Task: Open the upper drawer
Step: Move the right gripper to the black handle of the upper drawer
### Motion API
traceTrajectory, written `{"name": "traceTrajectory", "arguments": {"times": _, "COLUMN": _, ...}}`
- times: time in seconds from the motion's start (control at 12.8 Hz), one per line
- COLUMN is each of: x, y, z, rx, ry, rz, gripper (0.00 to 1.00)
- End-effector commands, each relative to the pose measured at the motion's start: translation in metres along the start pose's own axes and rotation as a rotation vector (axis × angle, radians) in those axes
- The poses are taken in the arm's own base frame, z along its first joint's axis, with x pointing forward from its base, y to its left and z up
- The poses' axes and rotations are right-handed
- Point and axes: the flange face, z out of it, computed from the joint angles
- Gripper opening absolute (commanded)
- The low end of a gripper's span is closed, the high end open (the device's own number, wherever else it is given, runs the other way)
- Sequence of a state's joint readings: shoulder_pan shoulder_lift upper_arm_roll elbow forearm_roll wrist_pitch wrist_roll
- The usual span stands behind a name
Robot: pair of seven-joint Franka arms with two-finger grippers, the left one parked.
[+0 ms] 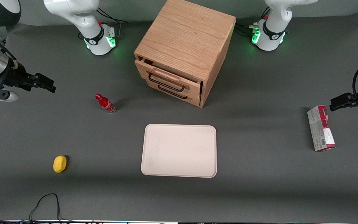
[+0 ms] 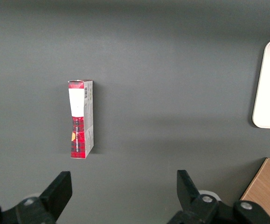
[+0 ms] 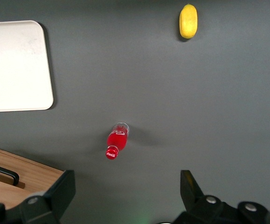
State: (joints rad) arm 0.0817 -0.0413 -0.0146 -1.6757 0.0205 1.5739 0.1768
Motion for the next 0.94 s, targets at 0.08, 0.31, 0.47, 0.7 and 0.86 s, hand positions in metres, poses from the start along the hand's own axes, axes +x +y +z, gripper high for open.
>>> {"name": "traceTrajectory", "arguments": {"times": 0.08, "x": -0.006, "y": 0.001, "z": -0.005, "rx": -0.006, "ry": 0.002, "rz": -0.007, "gripper": 1.00}}
{"name": "traceTrajectory", "arguments": {"times": 0.31, "x": 0.000, "y": -0.041, "z": -0.003, "rx": -0.005, "ry": 0.002, "rz": -0.060, "gripper": 1.00}}
{"name": "traceTrajectory", "arguments": {"times": 0.47, "x": -0.009, "y": -0.125, "z": 0.000, "rx": -0.010, "ry": -0.001, "rz": -0.227, "gripper": 1.00}}
{"name": "traceTrajectory", "arguments": {"times": 0.7, "x": -0.054, "y": -0.240, "z": 0.001, "rx": 0.008, "ry": -0.004, "rz": -0.460, "gripper": 1.00}}
{"name": "traceTrajectory", "arguments": {"times": 0.86, "x": -0.075, "y": -0.289, "z": 0.010, "rx": 0.033, "ry": -0.026, "rz": -0.611, "gripper": 1.00}}
